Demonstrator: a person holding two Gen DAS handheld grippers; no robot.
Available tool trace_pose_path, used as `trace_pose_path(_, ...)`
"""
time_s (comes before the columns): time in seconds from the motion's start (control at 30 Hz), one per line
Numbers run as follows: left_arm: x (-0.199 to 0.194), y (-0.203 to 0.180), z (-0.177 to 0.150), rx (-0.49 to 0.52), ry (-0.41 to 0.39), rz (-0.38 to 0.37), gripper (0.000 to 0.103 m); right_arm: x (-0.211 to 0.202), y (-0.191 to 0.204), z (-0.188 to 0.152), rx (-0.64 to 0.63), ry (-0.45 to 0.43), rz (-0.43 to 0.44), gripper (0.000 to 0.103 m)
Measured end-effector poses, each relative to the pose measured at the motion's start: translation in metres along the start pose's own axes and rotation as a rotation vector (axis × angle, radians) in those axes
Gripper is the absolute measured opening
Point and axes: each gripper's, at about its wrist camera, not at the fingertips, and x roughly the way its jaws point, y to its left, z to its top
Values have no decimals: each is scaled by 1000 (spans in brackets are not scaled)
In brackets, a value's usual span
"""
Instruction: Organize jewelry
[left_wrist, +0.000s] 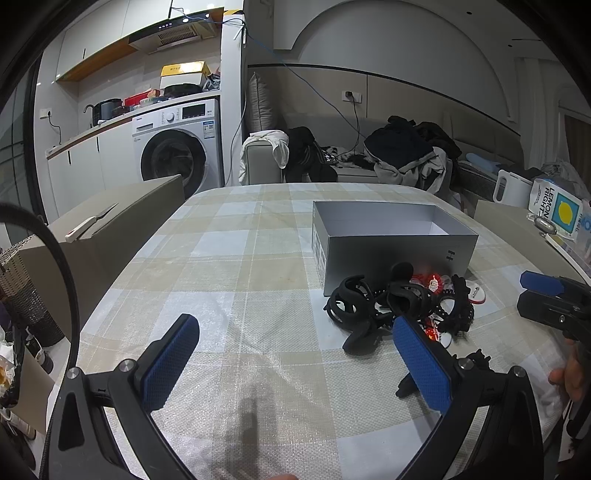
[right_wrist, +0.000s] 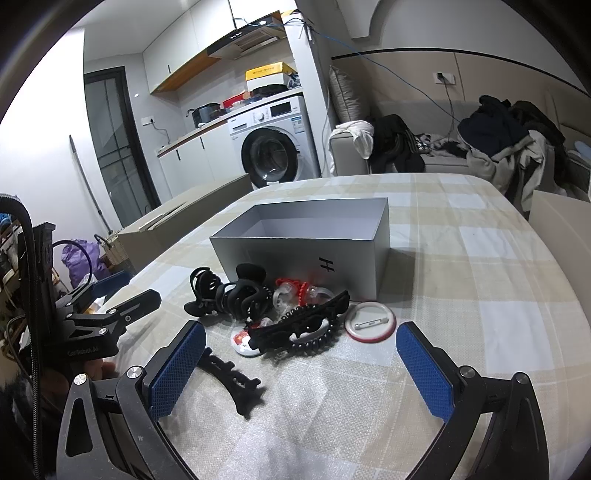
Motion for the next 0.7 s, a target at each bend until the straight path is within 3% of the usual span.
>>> trace_pose_path(0.7, -7, -2, 0, 28, -37, -3, 102, -3, -2, 0, 15, -24, 22, 103)
